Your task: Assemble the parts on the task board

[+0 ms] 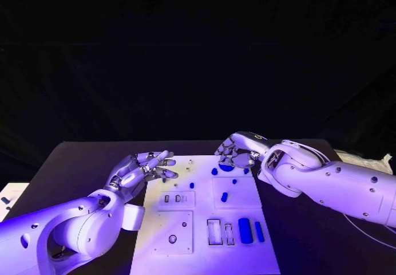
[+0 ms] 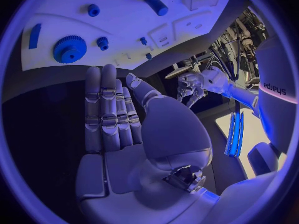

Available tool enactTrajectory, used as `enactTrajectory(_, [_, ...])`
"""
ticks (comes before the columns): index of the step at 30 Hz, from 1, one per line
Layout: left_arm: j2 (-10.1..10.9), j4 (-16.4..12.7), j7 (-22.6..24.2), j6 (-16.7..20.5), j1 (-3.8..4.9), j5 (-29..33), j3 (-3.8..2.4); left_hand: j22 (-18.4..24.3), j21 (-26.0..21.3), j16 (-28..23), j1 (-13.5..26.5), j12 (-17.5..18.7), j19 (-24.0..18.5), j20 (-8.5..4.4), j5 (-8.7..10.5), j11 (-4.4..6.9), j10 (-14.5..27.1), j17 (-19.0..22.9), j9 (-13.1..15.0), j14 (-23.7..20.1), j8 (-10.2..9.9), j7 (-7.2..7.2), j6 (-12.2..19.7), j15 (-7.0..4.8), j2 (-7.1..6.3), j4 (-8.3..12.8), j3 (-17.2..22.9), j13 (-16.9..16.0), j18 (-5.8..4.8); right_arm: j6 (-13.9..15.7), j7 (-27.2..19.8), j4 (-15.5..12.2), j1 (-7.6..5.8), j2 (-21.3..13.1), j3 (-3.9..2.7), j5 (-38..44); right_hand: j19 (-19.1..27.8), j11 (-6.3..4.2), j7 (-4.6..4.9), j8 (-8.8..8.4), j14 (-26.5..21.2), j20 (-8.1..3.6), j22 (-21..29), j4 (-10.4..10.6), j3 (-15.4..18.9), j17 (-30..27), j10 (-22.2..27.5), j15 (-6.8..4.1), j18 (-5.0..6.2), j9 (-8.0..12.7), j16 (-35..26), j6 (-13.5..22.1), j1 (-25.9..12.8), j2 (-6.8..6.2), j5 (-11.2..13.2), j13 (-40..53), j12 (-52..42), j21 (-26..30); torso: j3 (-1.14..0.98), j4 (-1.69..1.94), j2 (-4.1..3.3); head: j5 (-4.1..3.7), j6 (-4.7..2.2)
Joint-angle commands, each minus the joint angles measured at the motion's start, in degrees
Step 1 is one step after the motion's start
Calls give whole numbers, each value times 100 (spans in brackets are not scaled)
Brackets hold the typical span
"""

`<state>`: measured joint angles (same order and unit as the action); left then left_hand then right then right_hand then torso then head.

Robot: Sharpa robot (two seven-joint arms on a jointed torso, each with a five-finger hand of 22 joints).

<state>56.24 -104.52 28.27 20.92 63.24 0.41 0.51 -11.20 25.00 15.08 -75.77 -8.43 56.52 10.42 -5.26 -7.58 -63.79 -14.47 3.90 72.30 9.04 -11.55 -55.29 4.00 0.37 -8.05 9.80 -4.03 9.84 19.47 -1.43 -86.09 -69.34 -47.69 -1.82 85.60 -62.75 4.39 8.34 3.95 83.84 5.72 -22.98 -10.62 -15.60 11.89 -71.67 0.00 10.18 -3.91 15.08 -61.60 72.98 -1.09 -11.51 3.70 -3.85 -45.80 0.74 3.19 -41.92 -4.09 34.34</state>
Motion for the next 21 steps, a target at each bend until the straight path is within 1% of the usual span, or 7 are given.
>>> enactTrajectory(1, [26,-94,7,-178,32,58,-15,-3,7,-22,-45,22,40,-1,4,-12,-45,-8,-10,30,-38,1,-23,4,-16,42,2,8,63,-598,684,-20,-60,40,-5,1104,-170,-25,-38,-36,274,-22,-421,79,-34,153,85,-35,-18,7,169,59,-12,-94,24,-3,38,-377,6,68,-115,-45,0])
enactTrajectory(3, [41,-131,6,-176,50,60,-20,-3,8,-22,-45,26,42,-1,4,-12,-46,-11,-10,33,-41,1,-24,3,-17,42,2,9,63,-725,809,-31,-95,61,-5,1273,-368,-25,-50,-31,277,-33,-977,140,-79,291,161,-45,-93,4,348,86,-17,-141,29,-4,37,-813,12,87,-145,-67,5])
enactTrajectory(5, [55,-158,3,-173,68,61,-23,-3,8,-22,-45,26,42,-1,4,-12,-46,-11,-10,33,-41,1,-24,3,-17,42,2,9,63,-830,901,-45,-120,75,-6,1398,-534,-35,-56,-31,285,-46,-1492,218,-117,461,227,-43,-155,1,600,107,-26,-219,48,0,31,-1225,13,96,-164,-78,5])
enactTrajectory(7, [71,-182,-1,-171,85,61,-25,-3,9,-25,-42,37,45,-2,5,-13,-48,-21,-11,39,-49,-1,-24,2,-21,42,1,9,63,-949,981,-53,-143,93,-6,1502,-706,-30,-71,-30,250,-48,-2034,305,-168,623,295,-51,-230,-1,846,115,-12,-258,70,0,27,-1637,16,102,-186,-90,4])
enactTrajectory(12, [94,-206,-4,-158,120,62,-28,-3,9,-27,-40,43,46,-2,5,-15,-48,-26,-11,42,-54,-2,-23,3,-24,41,0,10,63,-1234,1116,-40,-176,134,-6,1680,-931,-16,-87,-21,228,-35,-2946,515,-284,951,382,-57,-353,-9,1308,105,64,-355,88,0,36,-2324,19,118,-213,-90,5])
enactTrajectory(16, [113,-219,-1,-148,138,62,-29,-3,9,-30,-38,48,46,-2,6,-15,-49,-30,-11,42,-57,-3,-23,3,-27,41,-2,10,63,-1382,1175,2,-185,174,-5,1755,-1027,-14,-87,-27,180,-26,-3375,648,-344,1139,410,-54,-409,-9,1575,109,123,-425,114,1,33,-2646,19,126,-235,-85,13])
enactTrajectory(21, [133,-237,0,-140,154,62,-29,-3,9,-30,-38,48,46,-2,6,-15,-49,-30,-11,42,-57,-3,-23,3,-27,41,-2,10,63,-1462,1173,111,-188,257,-4,1795,-1071,-3,-88,-25,168,-19,-3554,714,-370,1215,428,-56,-435,-9,1689,108,147,-441,133,0,33,-2773,13,141,-267,-90,16])
